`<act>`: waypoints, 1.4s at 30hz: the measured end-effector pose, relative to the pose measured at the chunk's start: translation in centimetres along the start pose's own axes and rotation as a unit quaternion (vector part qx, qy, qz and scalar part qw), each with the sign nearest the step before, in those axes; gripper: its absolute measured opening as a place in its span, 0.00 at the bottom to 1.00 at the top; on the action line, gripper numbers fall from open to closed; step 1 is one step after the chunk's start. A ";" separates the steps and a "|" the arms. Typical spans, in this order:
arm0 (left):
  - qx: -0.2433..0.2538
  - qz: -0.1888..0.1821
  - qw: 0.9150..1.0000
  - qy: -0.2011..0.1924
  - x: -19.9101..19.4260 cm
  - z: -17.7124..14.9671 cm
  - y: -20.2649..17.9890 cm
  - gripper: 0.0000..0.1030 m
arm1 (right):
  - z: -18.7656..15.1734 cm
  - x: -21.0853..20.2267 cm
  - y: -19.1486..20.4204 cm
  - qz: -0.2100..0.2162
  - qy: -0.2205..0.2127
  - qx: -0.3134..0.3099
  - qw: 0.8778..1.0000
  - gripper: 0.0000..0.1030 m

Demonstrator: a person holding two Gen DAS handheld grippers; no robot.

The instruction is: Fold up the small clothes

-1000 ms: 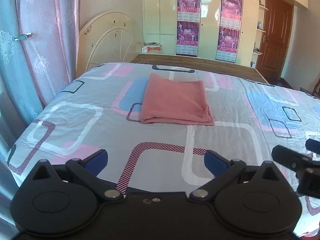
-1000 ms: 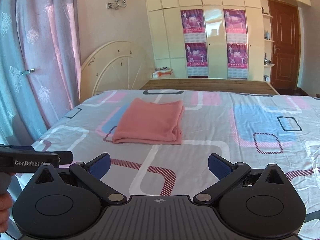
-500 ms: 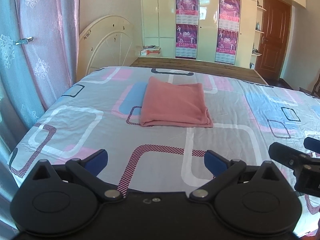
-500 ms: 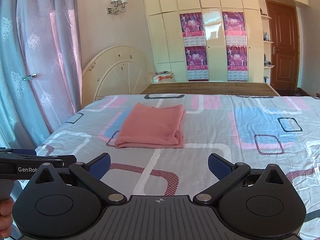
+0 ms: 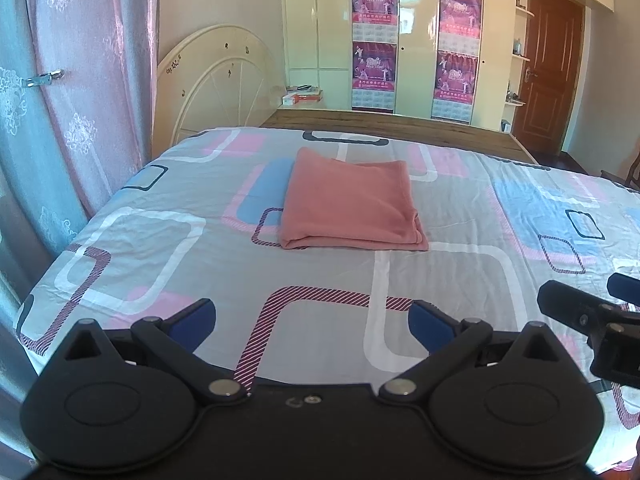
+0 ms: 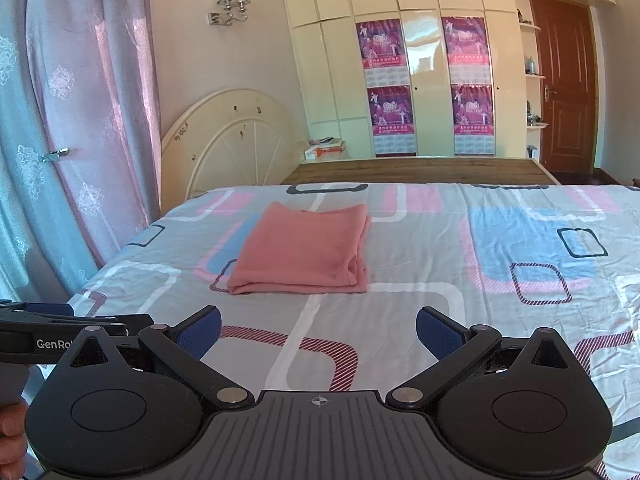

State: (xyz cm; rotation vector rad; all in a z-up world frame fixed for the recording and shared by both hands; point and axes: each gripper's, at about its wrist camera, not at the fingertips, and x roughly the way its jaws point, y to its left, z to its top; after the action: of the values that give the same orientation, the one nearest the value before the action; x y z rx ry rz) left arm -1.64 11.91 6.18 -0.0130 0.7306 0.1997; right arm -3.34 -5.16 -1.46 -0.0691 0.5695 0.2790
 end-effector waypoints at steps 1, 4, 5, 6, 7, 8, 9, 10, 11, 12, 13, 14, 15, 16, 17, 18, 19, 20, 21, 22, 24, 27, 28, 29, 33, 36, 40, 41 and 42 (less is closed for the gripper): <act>0.000 0.001 1.000 0.000 0.1 0.0 0.0 0.99 | 0.0 0.1 -0.1 0.001 0.001 0.001 1.000 0.99; -0.001 0.001 1.000 0.002 0.3 0.1 0.0 0.99 | 0.1 0.4 -0.1 0.001 0.002 0.002 1.000 0.99; -0.001 0.002 1.000 0.002 0.3 0.1 0.0 0.99 | 0.1 0.4 -0.2 0.002 0.002 0.002 1.000 0.99; -0.001 0.002 1.000 0.003 0.4 0.1 0.0 0.99 | 0.1 0.5 -0.1 0.003 0.003 0.002 1.000 0.99; 0.000 0.003 1.000 0.003 0.5 0.1 0.0 0.99 | 0.1 0.6 -0.2 0.003 0.003 0.003 1.000 0.99; 0.001 0.003 1.000 0.003 0.5 0.1 0.0 0.99 | 0.1 0.7 -0.2 0.003 0.004 0.004 1.000 0.99; 0.002 0.004 1.000 0.004 0.6 0.1 0.0 0.99 | 0.1 0.8 -0.2 0.004 0.004 0.004 1.000 0.99; 0.002 0.003 1.000 0.004 0.6 0.1 0.0 0.99 | 0.1 0.9 -0.3 0.004 0.005 0.004 1.000 0.99; 0.002 0.003 1.000 0.005 0.7 0.2 0.0 0.99 | 0.1 1.0 -0.3 0.004 0.006 0.005 1.000 0.99; 0.002 0.002 1.000 0.005 0.8 0.2 0.0 0.99 | 0.0 1.0 -0.3 0.004 0.007 0.005 1.000 0.99; 0.003 0.002 1.000 0.006 0.8 0.2 0.1 0.99 | 0.0 1.1 -0.3 0.004 0.008 0.005 1.000 0.99; 0.003 0.002 1.000 0.006 0.9 0.3 0.0 0.99 | 0.0 1.2 -0.3 0.003 0.009 0.006 1.000 0.99; 0.003 0.001 1.000 0.005 1.0 0.3 0.0 0.99 | 0.0 1.2 -0.3 0.003 0.009 0.006 1.000 0.99; 0.003 0.002 1.000 0.005 1.0 0.2 0.0 0.99 | 0.1 1.3 -0.4 0.003 0.010 0.006 1.000 0.99; 0.004 0.002 1.000 0.005 1.1 0.3 -0.1 0.99 | 0.1 1.3 -0.4 0.002 0.010 0.007 1.000 0.99; 0.005 0.002 1.000 0.005 1.2 0.3 -0.1 0.99 | 0.1 1.4 -0.5 0.001 0.010 0.008 1.000 0.99; 0.006 0.002 1.000 0.005 1.2 0.4 -0.1 0.99 | 0.2 1.5 -0.5 0.001 0.011 0.008 1.000 0.99; 0.005 0.002 1.000 0.005 1.2 0.4 -0.1 0.99 | 0.2 1.5 -0.5 0.000 0.011 0.008 1.000 0.99; 0.005 0.002 1.000 0.005 1.3 0.4 -0.1 0.99 | 0.2 1.5 -0.5 0.000 0.011 0.008 1.000 0.99; 0.005 0.001 1.000 0.005 1.2 0.4 -0.1 0.99 | 0.2 1.5 -0.5 0.000 0.011 0.008 1.000 0.99; 0.006 0.001 1.000 0.006 1.3 0.4 -0.2 0.99 | 0.2 1.6 -0.5 0.001 0.011 0.008 1.000 0.99; 0.006 0.002 1.000 0.008 1.6 0.5 -0.2 0.99 | 0.3 1.8 -0.6 0.001 0.014 0.007 1.000 0.99; 0.006 0.002 1.000 0.008 1.7 0.5 -0.2 0.99 | 0.4 2.0 -0.6 0.001 0.014 0.007 1.000 0.99; 0.005 0.002 1.000 0.009 1.8 0.6 -0.1 0.99 | 0.4 2.1 -0.5 0.002 0.015 0.007 1.000 0.99; 0.004 0.003 1.000 0.011 2.1 0.7 0.0 0.99 | 0.6 2.5 -0.5 0.003 0.019 0.006 1.000 0.99; 0.004 0.003 1.000 0.013 2.3 0.7 0.0 0.99 | 0.7 2.8 -0.5 0.004 0.020 0.006 1.000 0.99; 0.005 0.004 1.000 0.016 2.6 0.8 0.0 0.99 | 0.7 3.2 -0.5 0.005 0.023 0.008 1.000 0.99; 0.005 0.003 1.000 0.016 2.7 0.9 0.0 0.99 | 0.7 3.2 -0.5 0.005 0.024 0.008 1.000 0.99; 0.005 0.003 1.000 0.016 2.8 0.9 0.0 0.99 | 0.7 3.3 -0.5 0.005 0.024 0.009 1.000 0.99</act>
State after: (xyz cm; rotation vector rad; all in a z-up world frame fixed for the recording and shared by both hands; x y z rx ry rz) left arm 1.00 12.45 4.97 -0.0036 0.7646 0.2021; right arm -0.11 -4.72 -2.65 -0.0558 0.6199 0.2821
